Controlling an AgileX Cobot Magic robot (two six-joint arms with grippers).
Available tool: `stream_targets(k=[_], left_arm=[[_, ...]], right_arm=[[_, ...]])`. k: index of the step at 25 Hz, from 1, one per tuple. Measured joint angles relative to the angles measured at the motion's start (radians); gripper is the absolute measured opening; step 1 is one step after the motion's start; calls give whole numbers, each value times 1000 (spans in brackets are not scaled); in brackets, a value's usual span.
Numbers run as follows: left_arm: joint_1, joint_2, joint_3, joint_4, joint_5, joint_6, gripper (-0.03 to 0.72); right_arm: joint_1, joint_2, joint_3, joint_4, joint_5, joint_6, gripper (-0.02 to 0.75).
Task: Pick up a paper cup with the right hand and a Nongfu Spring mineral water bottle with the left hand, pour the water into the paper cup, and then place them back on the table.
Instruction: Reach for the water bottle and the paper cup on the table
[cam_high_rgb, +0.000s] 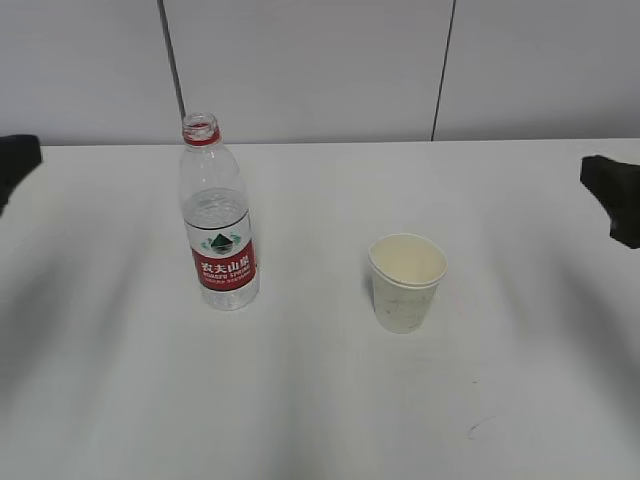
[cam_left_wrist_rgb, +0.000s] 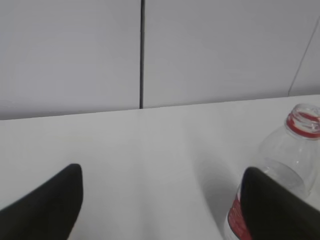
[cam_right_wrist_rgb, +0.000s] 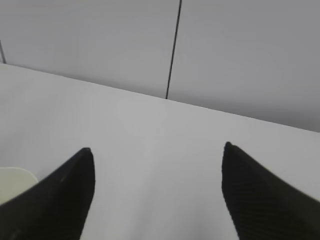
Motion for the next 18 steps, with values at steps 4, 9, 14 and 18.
stream_targets(k=[4, 9, 14, 18], left_arm=[[-44, 165, 0, 0, -146, 0, 587], [-76, 331, 0, 0, -254, 1, 587], [-82, 448, 45, 14, -398, -4, 587], [-82, 539, 140, 32, -618, -9, 587]], right_arm=[[0, 85, 0, -61, -68, 53, 587], [0, 240, 0, -206, -207, 126, 587], [0, 441, 0, -257, -369, 134, 587], [0, 595, -4, -261, -492, 75, 587]])
